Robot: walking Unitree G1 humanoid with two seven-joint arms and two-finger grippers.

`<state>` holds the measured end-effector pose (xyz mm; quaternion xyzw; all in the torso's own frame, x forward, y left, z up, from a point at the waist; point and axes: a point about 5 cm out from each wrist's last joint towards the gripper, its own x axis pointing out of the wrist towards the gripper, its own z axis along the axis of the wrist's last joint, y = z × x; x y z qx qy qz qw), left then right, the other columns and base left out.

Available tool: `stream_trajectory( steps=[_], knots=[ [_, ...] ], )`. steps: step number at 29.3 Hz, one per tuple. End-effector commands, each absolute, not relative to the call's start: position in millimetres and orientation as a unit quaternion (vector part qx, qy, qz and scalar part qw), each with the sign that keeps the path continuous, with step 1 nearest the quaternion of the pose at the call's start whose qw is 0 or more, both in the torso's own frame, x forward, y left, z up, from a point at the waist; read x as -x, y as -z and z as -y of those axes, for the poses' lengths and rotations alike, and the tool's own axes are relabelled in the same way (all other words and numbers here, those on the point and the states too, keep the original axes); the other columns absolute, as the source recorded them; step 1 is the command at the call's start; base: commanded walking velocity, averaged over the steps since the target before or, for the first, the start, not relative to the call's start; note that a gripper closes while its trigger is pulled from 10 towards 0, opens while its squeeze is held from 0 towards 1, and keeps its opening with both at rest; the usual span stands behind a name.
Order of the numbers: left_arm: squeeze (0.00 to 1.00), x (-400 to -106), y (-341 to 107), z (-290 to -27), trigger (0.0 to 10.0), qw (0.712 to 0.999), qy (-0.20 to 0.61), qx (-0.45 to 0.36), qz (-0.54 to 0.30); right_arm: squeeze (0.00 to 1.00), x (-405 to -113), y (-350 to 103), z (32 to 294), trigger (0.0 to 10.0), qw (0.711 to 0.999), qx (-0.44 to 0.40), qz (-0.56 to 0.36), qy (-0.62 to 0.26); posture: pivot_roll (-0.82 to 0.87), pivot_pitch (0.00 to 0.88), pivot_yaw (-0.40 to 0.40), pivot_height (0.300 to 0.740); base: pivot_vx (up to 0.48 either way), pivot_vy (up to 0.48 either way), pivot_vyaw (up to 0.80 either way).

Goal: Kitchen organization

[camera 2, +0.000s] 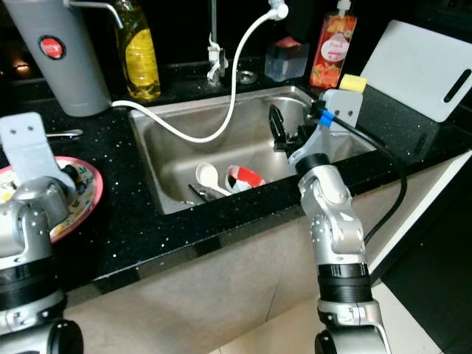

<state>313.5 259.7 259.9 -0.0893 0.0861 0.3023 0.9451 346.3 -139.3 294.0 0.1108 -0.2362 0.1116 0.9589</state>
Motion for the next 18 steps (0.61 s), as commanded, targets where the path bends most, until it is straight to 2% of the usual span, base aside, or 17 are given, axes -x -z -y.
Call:
stream_trajectory(
  steps=[1, 7, 8, 18],
  knots=[
    [0.0, -315, -244, -263, 10.0, 0.935, -0.312, 0.113, -0.123, 0.0, -345, -294, 143, 10.0, 0.96, -0.107, 0.236, -0.106, -0.08, 0.134, -0.028, 0.74, 0.0, 0.0, 0.0],
    [0.0, -315, -238, -263, 9.6, 0.935, -0.306, 0.12, -0.134, 0.0, -345, -294, 143, 10.0, 0.96, -0.108, 0.236, -0.107, -0.08, 0.132, -0.028, 0.74, 0.0, 0.0, 0.0],
    [0.0, -316, -232, -261, 0.0, 0.934, -0.297, 0.13, -0.148, 0.0, -345, -294, 142, 10.0, 0.959, -0.108, 0.237, -0.108, -0.08, 0.13, -0.027, 0.74, 0.0, 0.0, 0.0],
    [0.0, -317, -225, -260, 0.0, 0.933, -0.3, 0.122, -0.158, 0.0, -345, -294, 142, 10.0, 0.959, -0.108, 0.237, -0.108, -0.08, 0.13, -0.026, 0.74, 0.0, 0.0, 0.0]
  ],
)
